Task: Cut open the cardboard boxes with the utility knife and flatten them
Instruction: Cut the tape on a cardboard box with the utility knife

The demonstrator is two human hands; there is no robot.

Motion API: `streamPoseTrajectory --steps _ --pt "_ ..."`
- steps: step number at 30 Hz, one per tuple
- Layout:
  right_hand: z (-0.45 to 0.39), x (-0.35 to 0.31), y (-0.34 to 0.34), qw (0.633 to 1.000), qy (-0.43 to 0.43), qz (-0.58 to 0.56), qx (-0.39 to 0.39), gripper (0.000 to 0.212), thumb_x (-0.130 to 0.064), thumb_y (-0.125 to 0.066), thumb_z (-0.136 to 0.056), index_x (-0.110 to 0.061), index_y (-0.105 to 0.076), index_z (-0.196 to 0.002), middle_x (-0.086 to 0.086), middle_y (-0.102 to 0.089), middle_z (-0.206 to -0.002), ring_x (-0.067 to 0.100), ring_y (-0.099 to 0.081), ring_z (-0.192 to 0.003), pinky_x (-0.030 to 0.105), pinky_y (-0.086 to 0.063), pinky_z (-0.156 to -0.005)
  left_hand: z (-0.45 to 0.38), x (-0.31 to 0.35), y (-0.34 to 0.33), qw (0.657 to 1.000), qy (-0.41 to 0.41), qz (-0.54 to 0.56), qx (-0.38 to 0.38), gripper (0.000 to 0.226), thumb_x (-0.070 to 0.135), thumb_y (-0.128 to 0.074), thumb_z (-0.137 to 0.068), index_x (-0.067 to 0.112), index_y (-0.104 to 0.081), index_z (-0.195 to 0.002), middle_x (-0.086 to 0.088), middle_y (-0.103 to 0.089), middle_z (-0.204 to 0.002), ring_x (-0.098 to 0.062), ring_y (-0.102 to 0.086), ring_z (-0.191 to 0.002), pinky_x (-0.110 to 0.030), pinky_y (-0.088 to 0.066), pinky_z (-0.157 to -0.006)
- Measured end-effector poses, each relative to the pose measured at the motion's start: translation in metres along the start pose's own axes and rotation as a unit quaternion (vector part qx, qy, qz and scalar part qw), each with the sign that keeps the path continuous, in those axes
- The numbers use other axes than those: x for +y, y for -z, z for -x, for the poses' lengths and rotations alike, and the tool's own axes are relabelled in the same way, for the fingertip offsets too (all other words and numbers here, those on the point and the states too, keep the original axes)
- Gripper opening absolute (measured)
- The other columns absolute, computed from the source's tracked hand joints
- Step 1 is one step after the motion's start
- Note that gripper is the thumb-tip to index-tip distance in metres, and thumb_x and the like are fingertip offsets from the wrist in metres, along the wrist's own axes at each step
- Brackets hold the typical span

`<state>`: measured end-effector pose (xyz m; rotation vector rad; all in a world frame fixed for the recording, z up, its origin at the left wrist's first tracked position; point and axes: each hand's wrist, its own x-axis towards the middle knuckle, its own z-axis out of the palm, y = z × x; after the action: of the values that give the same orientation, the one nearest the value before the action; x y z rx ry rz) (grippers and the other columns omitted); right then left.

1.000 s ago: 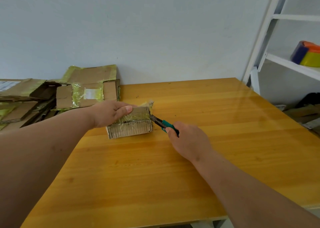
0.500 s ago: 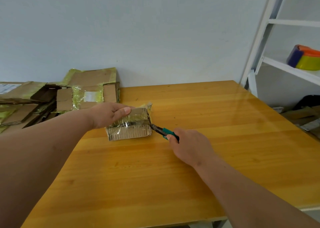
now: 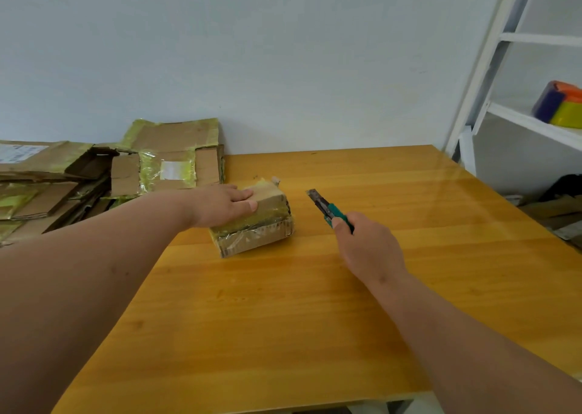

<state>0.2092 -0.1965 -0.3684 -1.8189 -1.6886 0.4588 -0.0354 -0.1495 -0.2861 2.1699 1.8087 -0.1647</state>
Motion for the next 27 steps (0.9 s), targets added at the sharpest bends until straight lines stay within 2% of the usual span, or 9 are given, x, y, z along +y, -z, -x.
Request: streamPoseTrajectory --steps 2,4,7,9,12,15,19,23,27 --pt "0.002 -0.004 -0.002 0.999 -0.015 -0.004 -0.042 0.034 -0.044 -0.035 -0.104 -0.02 -0.052 -0.086 0.005 -0.064 -0.077 0.026 -0.065 -0.07 0.043 -0.052 -0.064 -0.005 0.005 -0.002 0.999 0.024 -0.018 0.045 0.063 0.062 -0.022 -0.097 0.031 -0.028 -0.152 -0.008 -0.026 -0.158 -0.029 -0.025 -0.144 -0.041 -0.023 -0.113" --pt "0.002 -0.011 -0.004 0.996 -0.037 -0.005 -0.083 0.033 -0.044 -0.033 -0.104 -0.021 -0.054 -0.095 0.004 -0.066 -0.084 0.026 -0.068 -0.077 0.046 -0.057 -0.074 -0.009 0.012 -0.006 0.993 0.054 -0.071 0.076 0.071 0.068 -0.016 -0.094 0.03 -0.033 -0.151 -0.01 -0.039 -0.15 -0.03 -0.035 -0.137 -0.04 -0.031 -0.105" --pt "-0.003 -0.022 -0.005 0.987 -0.071 0.0 -0.144 0.026 -0.038 -0.033 -0.105 -0.018 -0.048 -0.106 0.005 -0.068 -0.088 0.025 -0.071 -0.076 0.042 -0.059 -0.077 -0.014 0.018 -0.013 0.99 0.054 -0.12 0.042 0.078 0.073 -0.011 -0.09 0.029 -0.025 -0.153 -0.011 -0.034 -0.153 -0.03 -0.028 -0.142 -0.045 -0.022 -0.112" --pt "-0.005 -0.028 -0.004 0.98 -0.094 -0.055 -0.166 0.023 -0.029 -0.035 -0.105 -0.016 -0.05 -0.114 0.006 -0.068 -0.082 0.024 -0.07 -0.067 0.035 -0.059 -0.066 -0.013 0.021 -0.012 0.991 0.052 -0.124 0.024 0.079 0.074 -0.012 -0.089 0.031 -0.02 -0.154 -0.011 -0.029 -0.156 -0.031 -0.023 -0.144 -0.047 -0.014 -0.115" --pt "-0.01 -0.03 -0.004 0.964 -0.134 -0.154 -0.173 0.035 -0.019 -0.04 -0.1 0.0 -0.056 -0.126 0.008 -0.061 -0.069 0.021 -0.061 -0.052 0.025 -0.051 -0.05 -0.008 0.02 -0.007 0.99 0.05 -0.13 0.001 0.078 0.076 -0.022 -0.088 0.035 -0.016 -0.154 -0.008 -0.025 -0.158 -0.034 -0.017 -0.144 -0.047 -0.013 -0.115" --pt "-0.013 -0.032 -0.004 0.95 -0.169 -0.188 -0.184 0.035 -0.015 -0.043 -0.099 0.004 -0.056 -0.125 0.011 -0.06 -0.068 0.023 -0.06 -0.053 0.028 -0.052 -0.054 -0.004 0.012 -0.005 0.997 0.034 -0.062 -0.022 0.084 0.074 -0.044 -0.084 0.04 -0.011 -0.153 0.003 -0.016 -0.16 -0.033 -0.01 -0.145 -0.051 -0.014 -0.115" --pt "-0.013 -0.036 -0.008 0.931 -0.199 -0.23 -0.2 0.035 -0.014 -0.043 -0.1 0.005 -0.055 -0.126 0.012 -0.058 -0.071 0.023 -0.059 -0.054 0.027 -0.053 -0.054 0.0 0.002 -0.001 0.994 0.009 0.064 -0.085 0.095 0.046 -0.07 -0.083 0.036 -0.007 -0.155 0.013 -0.007 -0.16 -0.023 -0.017 -0.145 -0.042 -0.018 -0.116" --pt "-0.012 -0.044 -0.009 0.92 -0.212 -0.243 -0.22 0.036 -0.013 -0.041 -0.101 0.008 -0.052 -0.128 0.013 -0.055 -0.072 0.026 -0.059 -0.059 0.037 -0.058 -0.069 0.006 -0.002 0.004 0.992 -0.002 0.084 -0.095 0.094 0.038 -0.073 -0.082 0.04 -0.011 -0.153 0.012 -0.009 -0.161 -0.021 -0.016 -0.146 -0.039 -0.014 -0.117" --pt "-0.012 -0.053 -0.01 0.917 -0.203 -0.259 -0.225 0.032 -0.013 -0.038 -0.103 0.005 -0.053 -0.125 0.013 -0.056 -0.074 0.025 -0.06 -0.062 0.037 -0.059 -0.071 0.008 -0.006 0.004 0.997 -0.013 0.033 -0.068 0.09 0.053 -0.071 -0.078 0.048 -0.017 -0.15 0.01 -0.018 -0.16 -0.022 -0.025 -0.143 -0.038 -0.019 -0.114"
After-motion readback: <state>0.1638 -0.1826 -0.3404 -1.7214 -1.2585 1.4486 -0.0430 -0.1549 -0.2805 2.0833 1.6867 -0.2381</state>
